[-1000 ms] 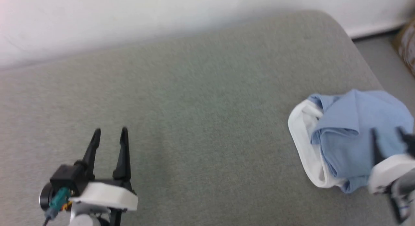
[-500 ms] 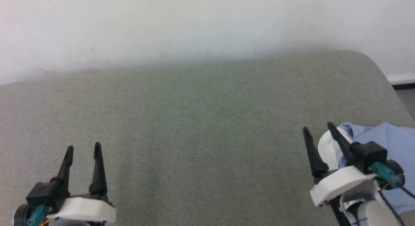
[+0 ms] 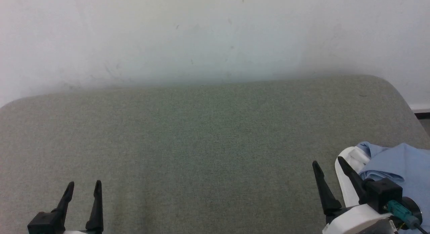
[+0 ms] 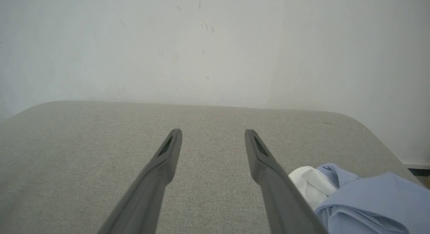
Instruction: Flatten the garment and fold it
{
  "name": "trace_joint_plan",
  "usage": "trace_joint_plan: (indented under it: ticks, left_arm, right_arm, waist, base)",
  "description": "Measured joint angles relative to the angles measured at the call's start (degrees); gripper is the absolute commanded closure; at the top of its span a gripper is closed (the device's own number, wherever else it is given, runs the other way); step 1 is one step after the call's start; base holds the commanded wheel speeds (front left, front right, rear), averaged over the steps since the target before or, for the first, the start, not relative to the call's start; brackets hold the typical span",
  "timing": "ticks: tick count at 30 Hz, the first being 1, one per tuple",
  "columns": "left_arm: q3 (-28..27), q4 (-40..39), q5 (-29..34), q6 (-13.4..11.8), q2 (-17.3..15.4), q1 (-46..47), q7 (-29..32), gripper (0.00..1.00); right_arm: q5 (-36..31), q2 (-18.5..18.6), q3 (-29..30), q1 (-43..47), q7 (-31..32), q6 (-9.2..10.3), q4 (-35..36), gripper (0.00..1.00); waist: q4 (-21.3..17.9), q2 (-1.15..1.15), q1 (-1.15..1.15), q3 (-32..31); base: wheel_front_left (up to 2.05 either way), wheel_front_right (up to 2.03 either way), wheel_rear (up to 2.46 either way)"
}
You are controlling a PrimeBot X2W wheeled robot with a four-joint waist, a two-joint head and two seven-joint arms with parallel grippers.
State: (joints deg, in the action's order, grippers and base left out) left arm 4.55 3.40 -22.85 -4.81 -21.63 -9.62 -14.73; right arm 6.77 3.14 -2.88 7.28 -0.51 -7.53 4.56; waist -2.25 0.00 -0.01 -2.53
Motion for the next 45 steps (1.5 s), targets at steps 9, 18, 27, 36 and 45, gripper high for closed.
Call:
trace_joint_plan:
  ticks: [9,18,27,36,45]
  left_arm:
    - [-0.44,2.12,2.75,1.47,1.42,-0.97,0.00,0.00]
    - [-1.30,2.32,2.88,2.63,2.05,-0.94,0.19,1.00]
    - [-1.33,2.05,4.14,2.67,3.22,-0.76,1.26,1.00]
    - [-1.44,1.65,5.59,2.74,4.35,-0.23,2.20,1.00]
    - [-1.66,1.31,6.83,2.77,5.46,0.45,3.22,1.00]
  right_arm:
    - [-0.16,-0.02,0.00,1.64,0.45,0.00,0.51,0.00]
    - [-0.18,0.03,0.02,1.63,0.47,0.00,0.36,1.00]
    - [-0.30,0.03,0.15,1.35,0.47,0.00,0.13,1.00]
    - [-0.76,0.02,0.40,1.14,0.47,0.00,-0.16,1.00]
    - [-1.27,0.02,0.58,0.20,0.47,0.00,-0.54,1.00]
  waist:
    - [0.02,0.00,0.01,-0.65]
    - [0.30,0.00,0.01,-0.59]
    - [0.44,0.00,0.01,-0.36]
    - [0.58,0.00,0.01,-0.13]
    - [0.72,0.00,0.01,0.10]
  base:
    - [0.00,0.00,0.00]
    - [0.00,0.00,0.00]
    - [0.00,0.00,0.00]
    - [0.00,0.00,0.00]
    - [0.00,0.00,0.00]
